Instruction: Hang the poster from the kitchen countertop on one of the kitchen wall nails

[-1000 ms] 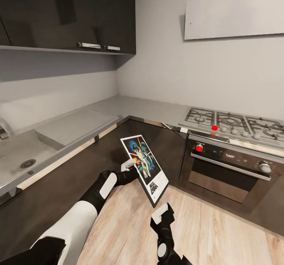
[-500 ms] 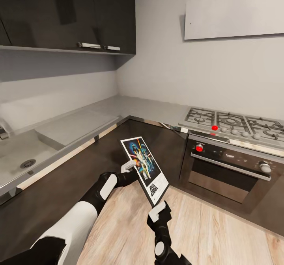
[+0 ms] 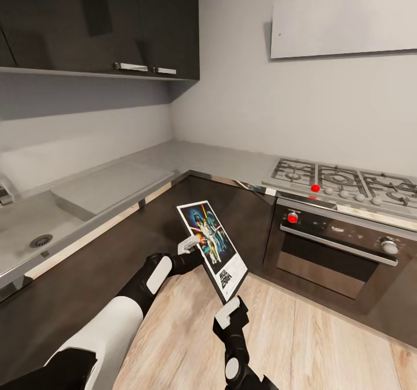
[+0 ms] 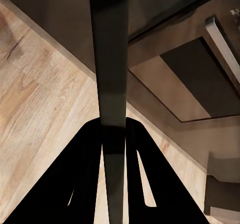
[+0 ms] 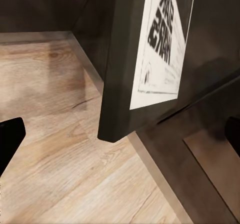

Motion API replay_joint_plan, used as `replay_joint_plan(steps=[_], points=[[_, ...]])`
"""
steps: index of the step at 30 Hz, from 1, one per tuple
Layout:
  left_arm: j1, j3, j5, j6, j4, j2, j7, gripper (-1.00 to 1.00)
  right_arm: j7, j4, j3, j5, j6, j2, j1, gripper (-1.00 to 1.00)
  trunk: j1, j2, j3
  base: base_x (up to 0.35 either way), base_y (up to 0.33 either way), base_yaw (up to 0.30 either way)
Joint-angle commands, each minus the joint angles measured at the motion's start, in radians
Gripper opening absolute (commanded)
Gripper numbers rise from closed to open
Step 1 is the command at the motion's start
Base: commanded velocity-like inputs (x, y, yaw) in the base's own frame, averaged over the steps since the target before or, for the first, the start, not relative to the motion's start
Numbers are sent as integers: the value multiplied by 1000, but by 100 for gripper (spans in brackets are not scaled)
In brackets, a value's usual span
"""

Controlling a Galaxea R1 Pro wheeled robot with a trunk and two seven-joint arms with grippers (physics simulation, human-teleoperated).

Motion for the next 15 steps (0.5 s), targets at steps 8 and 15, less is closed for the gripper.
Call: replay_joint_plan(steps=[8,15], points=[[-1,0,-1,2,-1,0,-1,-100,-6,-11,8,-85,32,0,-2,100,0,-1,-1,0,0,0],[-1,0,-1,2,-1,0,-1,-100,-6,-50,8,-100,72,0,-2,100,0,-1,-1,0,0,0]])
